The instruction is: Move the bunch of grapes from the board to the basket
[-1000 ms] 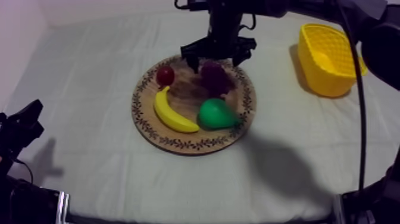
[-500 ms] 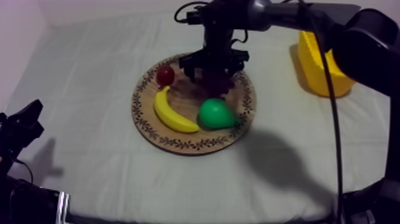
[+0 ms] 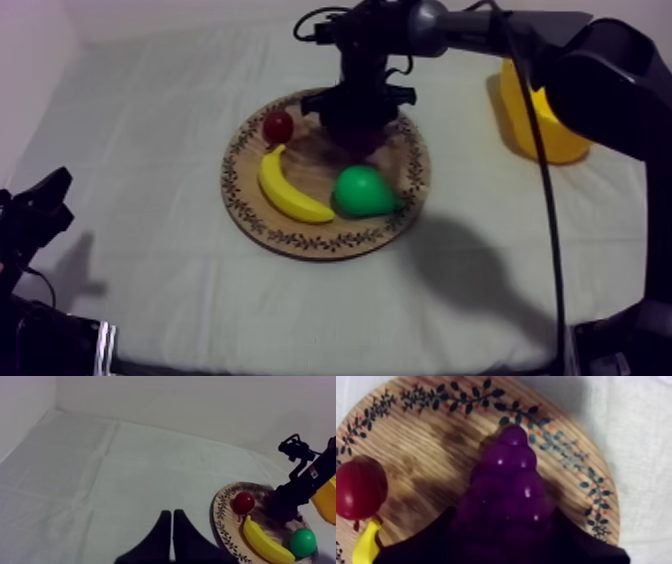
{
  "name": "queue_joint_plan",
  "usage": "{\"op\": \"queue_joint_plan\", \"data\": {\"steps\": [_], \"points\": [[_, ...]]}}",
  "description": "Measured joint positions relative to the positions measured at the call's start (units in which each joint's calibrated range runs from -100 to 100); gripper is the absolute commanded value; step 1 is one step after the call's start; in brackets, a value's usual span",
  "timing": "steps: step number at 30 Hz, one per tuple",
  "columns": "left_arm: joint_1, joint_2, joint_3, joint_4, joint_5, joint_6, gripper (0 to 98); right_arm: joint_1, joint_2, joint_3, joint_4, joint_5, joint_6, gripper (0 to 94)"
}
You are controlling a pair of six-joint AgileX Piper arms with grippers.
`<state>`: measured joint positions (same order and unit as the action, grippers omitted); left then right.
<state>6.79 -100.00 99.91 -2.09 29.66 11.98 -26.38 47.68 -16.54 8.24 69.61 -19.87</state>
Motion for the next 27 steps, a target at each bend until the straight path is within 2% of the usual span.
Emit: {"op": "queue_joint_plan", "data": {"steps": [14,27], "points": [[0.0,0.0,0.0,0.0,0.0,0.0,0.1,1.0,-11.7,5.6,3.6,2.8,1.5,33.2],[0.0,0.0,0.0,0.0,0.0,0.0,0.1,6.7,-25.1,11.5,6.8,2.9,5.1,33.4]]}}
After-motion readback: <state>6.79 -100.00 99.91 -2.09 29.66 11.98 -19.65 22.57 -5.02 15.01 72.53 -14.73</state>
